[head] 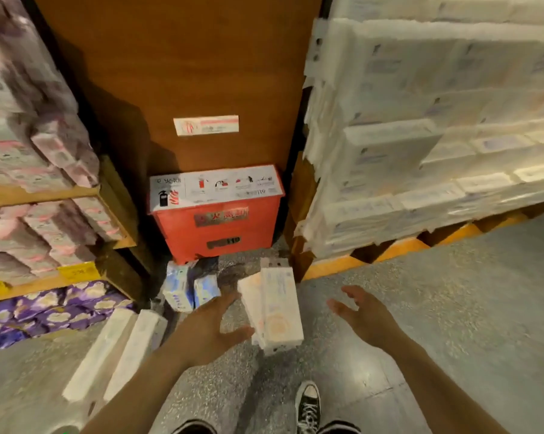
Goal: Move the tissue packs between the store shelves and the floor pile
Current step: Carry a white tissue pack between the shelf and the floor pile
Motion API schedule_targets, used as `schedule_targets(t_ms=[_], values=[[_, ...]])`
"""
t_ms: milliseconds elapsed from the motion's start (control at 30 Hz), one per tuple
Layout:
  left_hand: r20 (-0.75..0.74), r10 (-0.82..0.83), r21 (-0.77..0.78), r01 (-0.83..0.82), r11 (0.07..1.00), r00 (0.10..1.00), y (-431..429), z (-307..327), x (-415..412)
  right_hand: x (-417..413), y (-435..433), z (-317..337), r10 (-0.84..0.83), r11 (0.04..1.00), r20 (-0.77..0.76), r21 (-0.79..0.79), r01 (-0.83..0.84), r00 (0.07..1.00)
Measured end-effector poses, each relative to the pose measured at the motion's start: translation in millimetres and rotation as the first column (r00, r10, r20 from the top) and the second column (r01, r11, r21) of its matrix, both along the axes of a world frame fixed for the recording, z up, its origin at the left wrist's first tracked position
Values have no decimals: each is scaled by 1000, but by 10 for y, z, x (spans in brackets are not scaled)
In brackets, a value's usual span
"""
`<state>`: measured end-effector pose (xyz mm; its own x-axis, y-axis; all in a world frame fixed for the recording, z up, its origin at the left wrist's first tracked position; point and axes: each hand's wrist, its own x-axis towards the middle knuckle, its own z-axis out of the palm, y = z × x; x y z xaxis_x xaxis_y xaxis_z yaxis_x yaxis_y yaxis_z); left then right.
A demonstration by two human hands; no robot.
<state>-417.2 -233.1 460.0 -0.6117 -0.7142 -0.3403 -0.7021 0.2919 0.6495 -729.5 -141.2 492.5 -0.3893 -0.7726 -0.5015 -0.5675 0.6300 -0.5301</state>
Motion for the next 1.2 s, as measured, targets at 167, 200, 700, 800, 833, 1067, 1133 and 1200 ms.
schedule_targets(t_ms=[167,200,700,800,833,1067,1133,1200], values=[[24,94,28,-95,995,995,-388,-1207,-706,-591,-525,-1211,17,1000,0,19,-17,1000],[29,101,32,-102,994,994,-485,-1538,-836,-672,-612,-1523,29,999,-10,30,-28,1000],[18,298,121,-298,947,954,-1359,-5708,-1967,-1094,-1556,-5867,27,997,115,69,-35,993],[56,410,205,-413,887,910,-1388,-6162,-2117,-1057,-1619,-6330,-127,991,327,70,110,936],[61,433,218,-435,873,899,-1368,-6273,-2141,-1023,-1622,-6430,-158,987,412,80,137,897],[11,472,188,-465,865,882,-1237,-6346,-2180,-880,-1563,-6597,-350,924,667,129,360,658],[-44,486,211,-468,858,873,-1225,-6174,-2132,-868,-1556,-6393,-354,913,658,90,397,665],[-95,499,233,-469,852,861,-1229,-5873,-2034,-858,-1568,-6047,-332,915,657,50,400,677]])
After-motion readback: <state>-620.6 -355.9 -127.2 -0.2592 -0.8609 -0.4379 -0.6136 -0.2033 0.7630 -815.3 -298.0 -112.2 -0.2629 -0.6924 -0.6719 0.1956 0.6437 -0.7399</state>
